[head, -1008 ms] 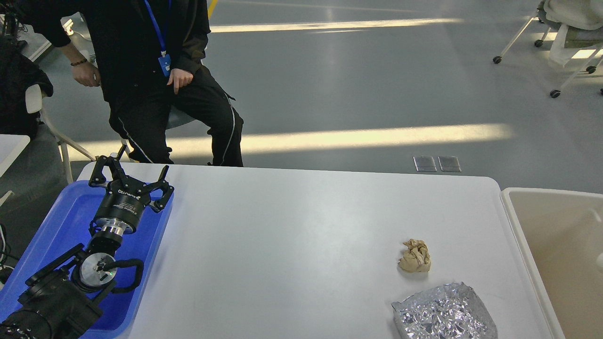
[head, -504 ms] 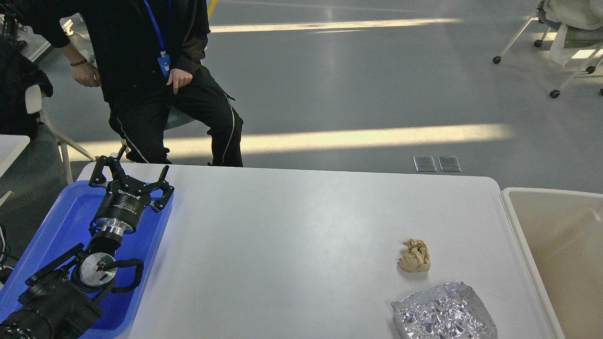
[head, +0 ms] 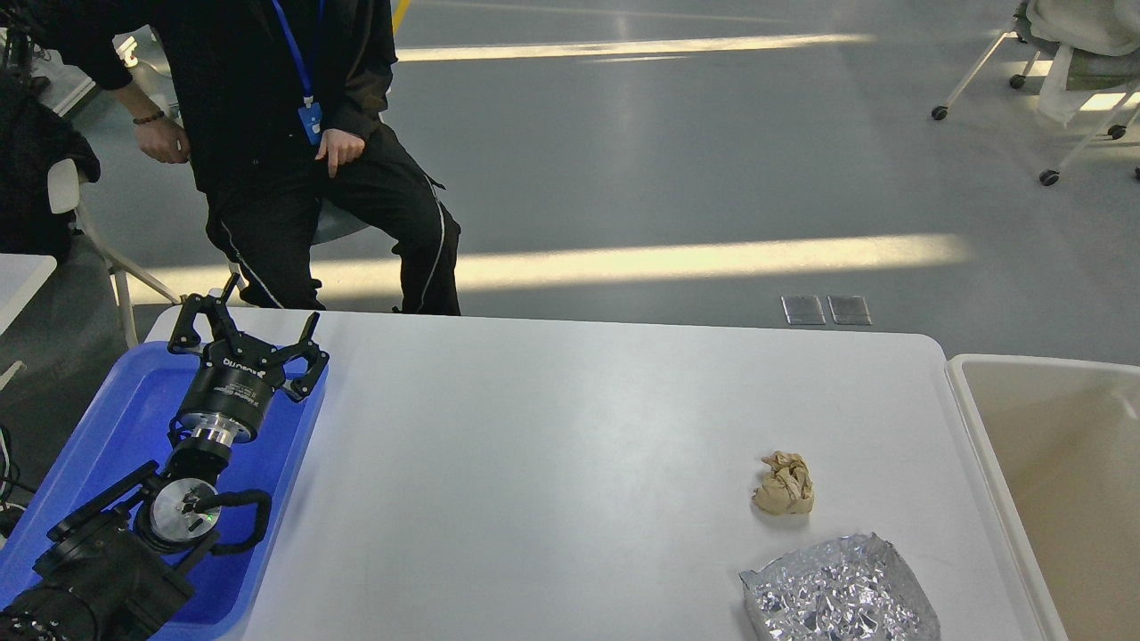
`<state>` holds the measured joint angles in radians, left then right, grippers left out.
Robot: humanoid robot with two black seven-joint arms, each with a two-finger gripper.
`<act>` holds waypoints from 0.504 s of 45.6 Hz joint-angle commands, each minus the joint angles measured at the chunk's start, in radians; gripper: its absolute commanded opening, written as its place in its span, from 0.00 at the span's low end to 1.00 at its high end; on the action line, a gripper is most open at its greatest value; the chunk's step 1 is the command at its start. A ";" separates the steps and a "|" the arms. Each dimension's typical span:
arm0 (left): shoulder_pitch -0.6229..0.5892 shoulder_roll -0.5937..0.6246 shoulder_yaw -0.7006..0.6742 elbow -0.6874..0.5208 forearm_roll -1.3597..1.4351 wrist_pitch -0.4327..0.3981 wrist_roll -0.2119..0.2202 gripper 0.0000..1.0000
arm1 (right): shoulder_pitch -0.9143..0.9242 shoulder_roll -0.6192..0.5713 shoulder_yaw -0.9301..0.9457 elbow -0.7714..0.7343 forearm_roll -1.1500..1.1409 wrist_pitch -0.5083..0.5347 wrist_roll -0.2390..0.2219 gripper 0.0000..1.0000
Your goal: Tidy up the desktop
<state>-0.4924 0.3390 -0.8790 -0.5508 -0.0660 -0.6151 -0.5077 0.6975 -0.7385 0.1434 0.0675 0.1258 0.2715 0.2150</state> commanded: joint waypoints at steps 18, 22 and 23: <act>0.000 0.000 0.000 0.000 0.000 0.000 0.000 1.00 | 0.473 -0.142 0.042 0.070 0.003 0.328 0.006 1.00; 0.000 0.000 0.000 0.000 0.000 0.000 0.000 1.00 | 0.533 -0.189 0.042 0.199 -0.005 0.316 0.006 1.00; 0.000 0.000 0.000 0.000 0.000 0.000 0.000 1.00 | 0.546 -0.202 0.044 0.243 -0.003 0.311 0.006 1.00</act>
<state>-0.4924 0.3390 -0.8790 -0.5507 -0.0661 -0.6150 -0.5077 1.0747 -0.8589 0.1800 0.1212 0.1288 0.5445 0.2206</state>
